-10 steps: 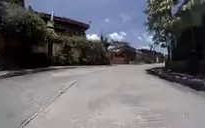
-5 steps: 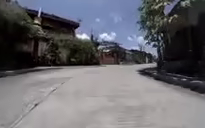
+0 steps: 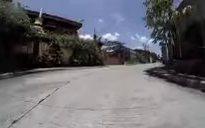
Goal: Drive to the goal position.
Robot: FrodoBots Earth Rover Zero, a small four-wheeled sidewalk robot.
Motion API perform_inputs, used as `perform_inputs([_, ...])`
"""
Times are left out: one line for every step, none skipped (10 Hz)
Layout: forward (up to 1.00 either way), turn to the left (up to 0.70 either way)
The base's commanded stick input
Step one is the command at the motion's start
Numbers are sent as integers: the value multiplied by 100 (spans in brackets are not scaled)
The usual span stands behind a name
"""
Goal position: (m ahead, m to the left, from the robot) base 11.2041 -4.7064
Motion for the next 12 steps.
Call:
perform_inputs([100, -26])
perform_inputs([100, -26])
perform_inputs([100, -26])
perform_inputs([100, -26])
perform_inputs([100, -26])
perform_inputs([100, -26])
perform_inputs([100, -26])
perform_inputs([100, -26])
perform_inputs([100, -26])
perform_inputs([100, -24])
perform_inputs([100, 14])
perform_inputs([100, 14])
